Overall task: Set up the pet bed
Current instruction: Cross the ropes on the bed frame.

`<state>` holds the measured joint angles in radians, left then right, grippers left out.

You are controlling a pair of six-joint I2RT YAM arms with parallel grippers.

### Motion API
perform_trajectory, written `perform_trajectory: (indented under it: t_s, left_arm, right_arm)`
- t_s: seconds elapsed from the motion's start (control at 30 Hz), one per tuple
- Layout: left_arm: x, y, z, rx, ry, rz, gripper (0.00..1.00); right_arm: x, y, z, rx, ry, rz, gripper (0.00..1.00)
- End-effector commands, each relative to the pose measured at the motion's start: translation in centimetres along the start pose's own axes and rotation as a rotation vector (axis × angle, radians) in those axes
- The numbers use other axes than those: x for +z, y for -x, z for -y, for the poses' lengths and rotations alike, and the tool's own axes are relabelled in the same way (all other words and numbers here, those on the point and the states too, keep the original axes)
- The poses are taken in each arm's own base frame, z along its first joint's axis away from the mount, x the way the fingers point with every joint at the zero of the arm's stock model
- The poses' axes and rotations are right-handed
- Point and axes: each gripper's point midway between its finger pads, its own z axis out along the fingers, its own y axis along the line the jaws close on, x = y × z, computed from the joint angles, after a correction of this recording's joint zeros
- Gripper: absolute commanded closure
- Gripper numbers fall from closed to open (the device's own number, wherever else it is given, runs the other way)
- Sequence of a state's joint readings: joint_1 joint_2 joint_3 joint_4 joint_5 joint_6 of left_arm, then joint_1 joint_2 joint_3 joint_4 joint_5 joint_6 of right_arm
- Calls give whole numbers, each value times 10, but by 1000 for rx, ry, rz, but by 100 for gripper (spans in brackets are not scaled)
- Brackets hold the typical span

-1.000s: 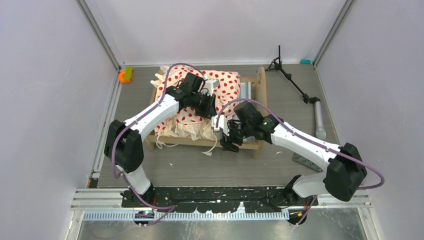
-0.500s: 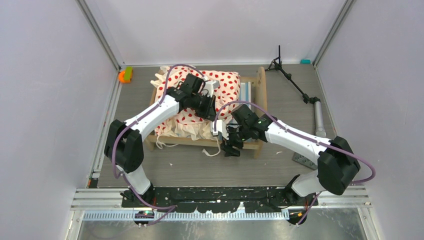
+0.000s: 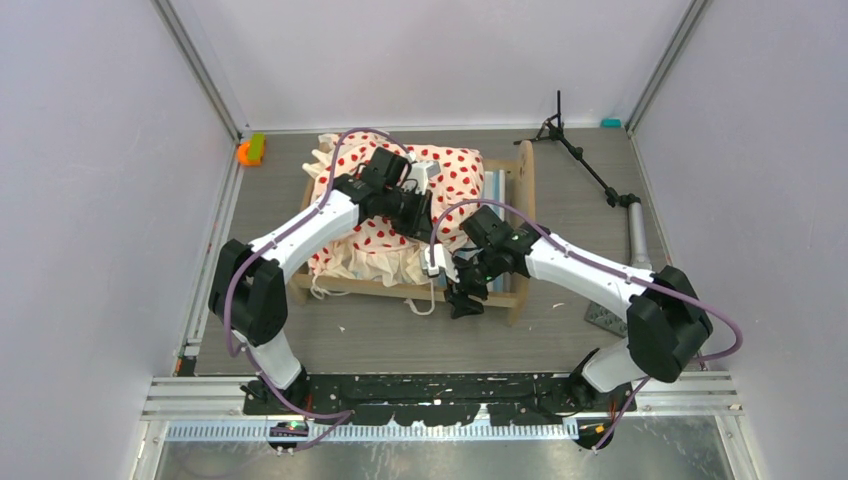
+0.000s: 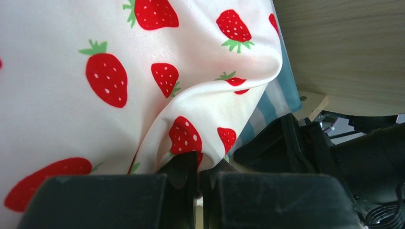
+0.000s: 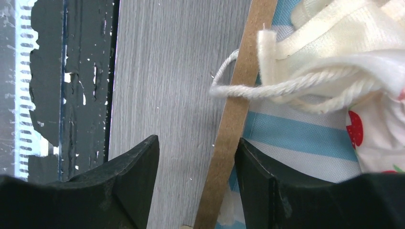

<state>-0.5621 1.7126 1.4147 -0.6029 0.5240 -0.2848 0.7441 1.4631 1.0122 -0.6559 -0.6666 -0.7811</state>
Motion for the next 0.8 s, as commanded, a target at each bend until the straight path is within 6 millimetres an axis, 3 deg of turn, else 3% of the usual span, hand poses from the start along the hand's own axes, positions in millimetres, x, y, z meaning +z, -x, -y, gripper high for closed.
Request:
perform_trajectory:
  t_s: [0.0, 0.43, 0.63, 0.77]
  left_arm:
    - [-8, 10, 6, 27, -5, 48, 100]
    - [-6, 5, 2, 21, 2, 28, 100]
    - [-4, 3, 1, 20, 0, 27, 100]
    - [-2, 1, 0, 17, -5, 20, 100]
  right_arm:
    - [9, -3, -27, 48, 150, -14, 38]
    - [27, -37, 3, 104, 25, -160, 38]
    - [16, -16, 14, 60, -50, -100, 37]
    - [-3, 17, 29, 6, -150, -21, 33]
